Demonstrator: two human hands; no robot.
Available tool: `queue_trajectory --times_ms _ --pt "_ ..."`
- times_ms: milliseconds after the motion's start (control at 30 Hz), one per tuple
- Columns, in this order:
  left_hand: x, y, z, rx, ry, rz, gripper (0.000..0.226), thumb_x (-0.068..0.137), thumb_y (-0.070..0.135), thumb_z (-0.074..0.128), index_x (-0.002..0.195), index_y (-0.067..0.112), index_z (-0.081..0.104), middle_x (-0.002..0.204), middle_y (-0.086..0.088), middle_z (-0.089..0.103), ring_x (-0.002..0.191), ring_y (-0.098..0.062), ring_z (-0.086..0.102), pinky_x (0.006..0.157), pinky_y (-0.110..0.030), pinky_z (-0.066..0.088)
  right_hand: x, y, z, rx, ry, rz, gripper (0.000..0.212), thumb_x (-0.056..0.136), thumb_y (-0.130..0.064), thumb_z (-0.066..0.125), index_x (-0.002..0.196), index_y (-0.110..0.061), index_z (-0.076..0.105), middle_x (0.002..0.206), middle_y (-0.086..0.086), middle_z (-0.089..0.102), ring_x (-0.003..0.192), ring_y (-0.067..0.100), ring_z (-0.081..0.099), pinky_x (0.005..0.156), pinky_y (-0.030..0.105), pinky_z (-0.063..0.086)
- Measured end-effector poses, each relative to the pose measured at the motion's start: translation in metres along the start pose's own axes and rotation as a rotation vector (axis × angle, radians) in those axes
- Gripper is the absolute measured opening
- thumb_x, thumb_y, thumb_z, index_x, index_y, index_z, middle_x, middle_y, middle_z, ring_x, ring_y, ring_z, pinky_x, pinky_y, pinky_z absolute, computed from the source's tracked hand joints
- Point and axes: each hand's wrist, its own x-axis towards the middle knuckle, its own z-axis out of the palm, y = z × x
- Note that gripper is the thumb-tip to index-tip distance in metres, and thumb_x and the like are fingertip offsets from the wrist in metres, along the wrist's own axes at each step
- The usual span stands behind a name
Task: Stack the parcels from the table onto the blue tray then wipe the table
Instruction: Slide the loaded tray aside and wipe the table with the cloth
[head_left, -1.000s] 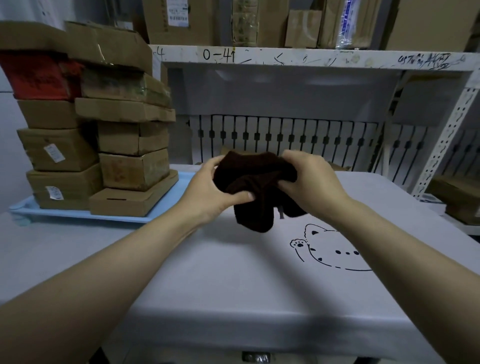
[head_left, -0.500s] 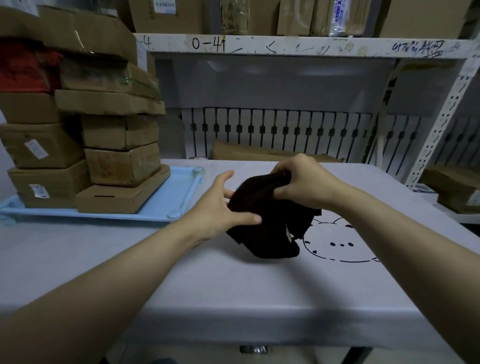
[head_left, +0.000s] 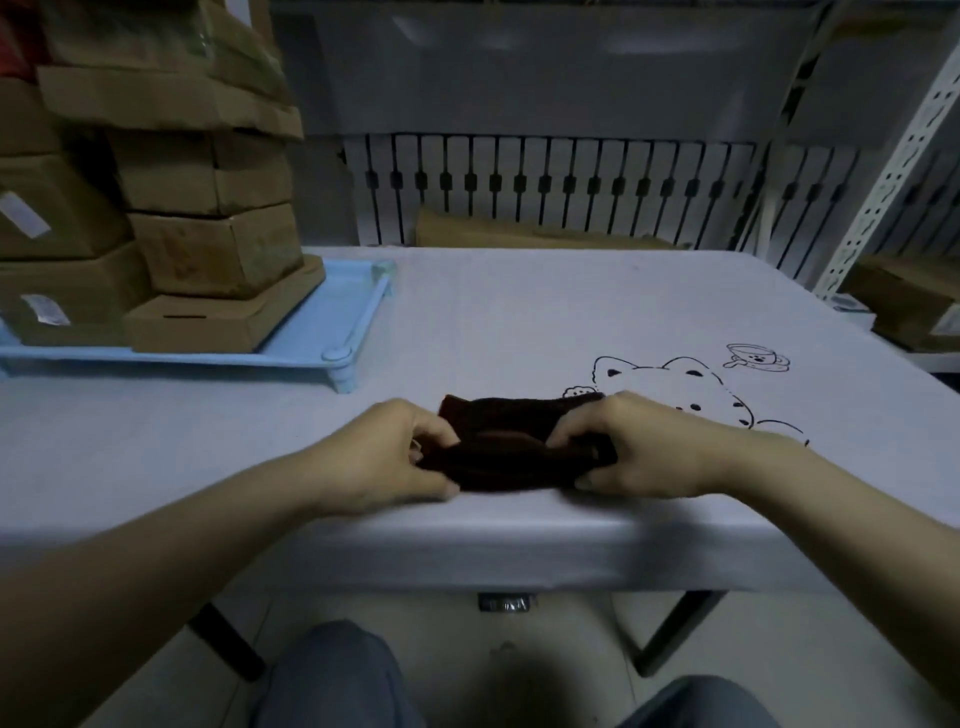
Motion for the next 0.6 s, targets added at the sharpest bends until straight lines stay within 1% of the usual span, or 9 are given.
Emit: queue_trajectory --times_ms 67,133,167,233,300,367,433,500,600 --pt "0.004 0.001 -0.005 -0.189 -0.025 -0.077 0.02 0.081 0.01 0.078 0.1 0.015 0.072 0.093 -0.011 0.076 0.083 -0.018 0.07 0.078 -0.03 0.054 0.006 0.007 -0.004 0.185 0.048 0.051 0.032 0.08 -0.003 0.067 0.106 -0.021 0.068 0.085 0.002 0.068 0.071 0.013 0.059 0.064 0.026 0.048" --pt "0.019 0.001 -0.011 -0.292 0.049 -0.207 0.03 0.084 0.014 0.076 0.111 0.013 0.064 0.096 -0.011 0.074 0.087 -0.024 0.07 0.074 -0.025 0.052 0.021 0.018 -0.012 0.329 0.135 0.143 0.043 0.083 -0.005 0.066 0.121 -0.025 0.063 0.096 0.001 0.067 0.078 0.014 0.062 0.068 0.026 0.052" --pt "0.026 0.0 -0.011 -0.251 0.135 -0.255 0.033 0.084 0.019 0.076 0.113 0.014 0.06 0.099 -0.008 0.07 0.087 -0.022 0.067 0.072 -0.024 0.05 0.03 0.024 -0.014 0.309 0.178 0.204 0.05 0.085 -0.01 0.067 0.131 -0.027 0.056 0.11 0.002 0.065 0.09 0.018 0.063 0.078 0.03 0.054" --pt "0.04 -0.008 -0.006 -0.03 0.341 -0.231 0.031 0.085 0.026 0.074 0.109 0.018 0.056 0.109 -0.004 0.061 0.095 -0.02 0.059 0.08 -0.028 0.047 0.045 0.033 -0.007 0.002 0.249 0.284 0.063 0.089 -0.022 0.065 0.147 -0.026 0.039 0.137 0.007 0.051 0.118 0.027 0.055 0.098 0.039 0.047" --pt "0.044 -0.015 -0.001 0.123 0.431 -0.123 0.013 0.09 0.028 0.066 0.101 0.022 0.063 0.111 -0.003 0.057 0.106 -0.022 0.053 0.092 -0.033 0.043 0.051 0.03 0.005 -0.191 0.348 0.142 0.062 0.09 -0.034 0.058 0.148 -0.027 0.039 0.147 0.005 0.044 0.134 0.027 0.043 0.107 0.042 0.036" --pt "0.042 -0.018 -0.002 0.123 0.367 -0.081 0.022 0.096 0.032 0.054 0.096 0.021 0.073 0.11 -0.005 0.064 0.11 -0.025 0.056 0.099 -0.035 0.042 0.053 0.023 0.014 -0.154 0.274 -0.057 0.062 0.087 -0.056 0.048 0.144 -0.033 0.046 0.148 -0.001 0.046 0.137 0.021 0.04 0.109 0.041 0.034" --pt "0.036 -0.016 -0.007 0.078 0.332 -0.091 0.036 0.101 0.029 0.046 0.103 0.012 0.077 0.11 -0.007 0.068 0.112 -0.025 0.058 0.096 -0.027 0.04 0.057 0.024 0.024 -0.215 0.128 -0.104 0.066 0.087 -0.068 0.041 0.146 -0.038 0.042 0.148 -0.006 0.045 0.135 0.017 0.04 0.108 0.04 0.035" --pt "0.029 -0.012 -0.013 0.02 0.374 -0.124 0.036 0.104 0.024 0.042 0.113 0.007 0.073 0.115 -0.006 0.066 0.115 -0.02 0.057 0.09 -0.02 0.035 0.065 0.028 0.032 -0.331 0.148 -0.089 0.059 0.093 -0.062 0.042 0.148 -0.041 0.038 0.144 -0.007 0.046 0.13 0.019 0.04 0.101 0.039 0.036" --pt "0.02 -0.014 -0.021 -0.089 0.405 -0.183 0.035 0.104 0.025 0.043 0.116 0.008 0.07 0.121 -0.003 0.064 0.111 -0.014 0.054 0.089 -0.021 0.033 0.085 0.015 0.037 -0.295 0.226 0.073 0.051 0.099 -0.05 0.043 0.149 -0.039 0.037 0.139 -0.003 0.045 0.127 0.022 0.036 0.099 0.042 0.037"
